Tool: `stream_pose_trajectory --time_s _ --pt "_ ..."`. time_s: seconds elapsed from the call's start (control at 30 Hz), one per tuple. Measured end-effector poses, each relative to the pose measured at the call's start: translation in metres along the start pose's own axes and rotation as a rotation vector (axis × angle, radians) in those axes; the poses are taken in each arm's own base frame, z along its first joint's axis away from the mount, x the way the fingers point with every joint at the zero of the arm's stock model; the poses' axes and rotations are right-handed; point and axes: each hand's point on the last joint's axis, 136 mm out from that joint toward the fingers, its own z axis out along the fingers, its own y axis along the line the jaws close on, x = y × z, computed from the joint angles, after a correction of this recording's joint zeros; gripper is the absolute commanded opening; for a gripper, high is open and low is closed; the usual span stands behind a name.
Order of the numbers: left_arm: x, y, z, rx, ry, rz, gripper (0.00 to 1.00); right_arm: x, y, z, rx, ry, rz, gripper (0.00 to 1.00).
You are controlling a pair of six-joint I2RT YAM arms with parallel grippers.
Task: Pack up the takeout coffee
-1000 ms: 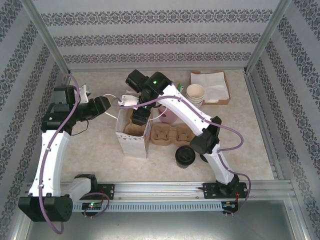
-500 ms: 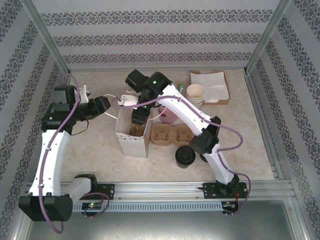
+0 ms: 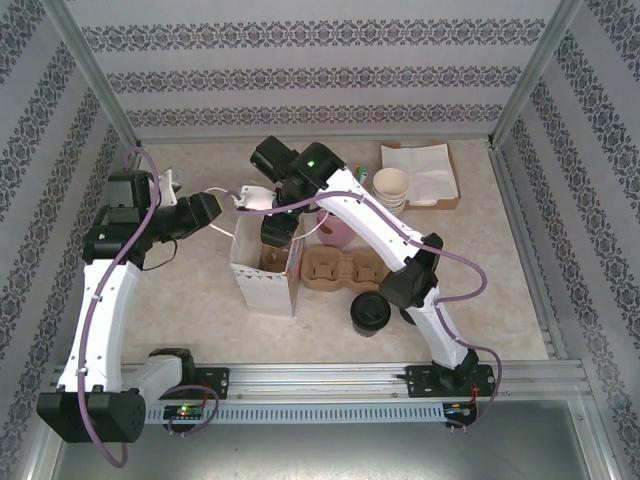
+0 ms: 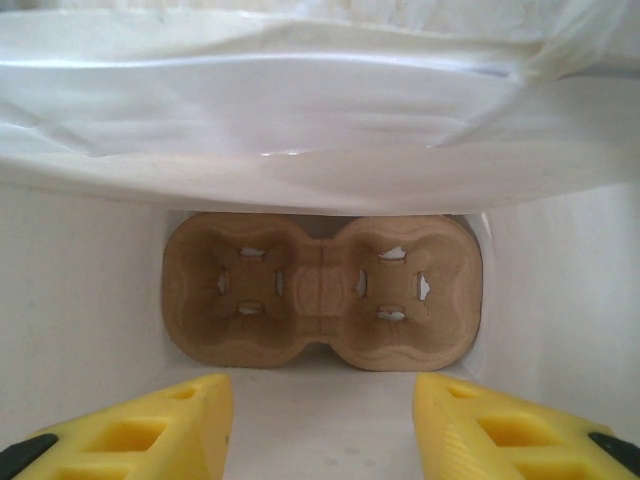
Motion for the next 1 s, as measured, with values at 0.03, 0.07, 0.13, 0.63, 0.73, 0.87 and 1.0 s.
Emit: stream_pose_trajectory --time_s 0.03,0.07,0.13,0.63,0.73,0.87,1.0 --pt "0.000 0.000 0.000 0.000 0.000 0.000 0.51 0.000 0.000 0.000 0.000 0.000 0.000 0.50" --pt "0.000 0.000 0.000 0.000 0.000 0.000 0.51 0.000 0.000 0.000 0.000 0.000 0.000 0.50" --pt "0.000 0.000 0.000 -0.001 -0.001 0.000 0.51 0.000 0.000 0.000 0.000 0.000 0.000 0.49" --pt "-0.002 0.003 -0.001 -0.017 -0.012 -0.006 0.51 0.000 0.000 0.000 0.000 0.001 0.000 0.47" --pt "-0.002 0.003 -0.002 -0.019 -0.016 -0.009 0.51 0.000 0.000 0.000 0.000 0.001 0.000 0.48" --pt "-0.003 0.002 -0.003 -0.021 -0.024 -0.009 0.51 -0.001 0.001 -0.006 0.007 -0.010 0.002 0.50" --pt "-0.003 0.001 -0.005 -0.020 -0.029 -0.011 0.51 -0.008 0.001 -0.021 0.032 -0.052 0.003 0.52"
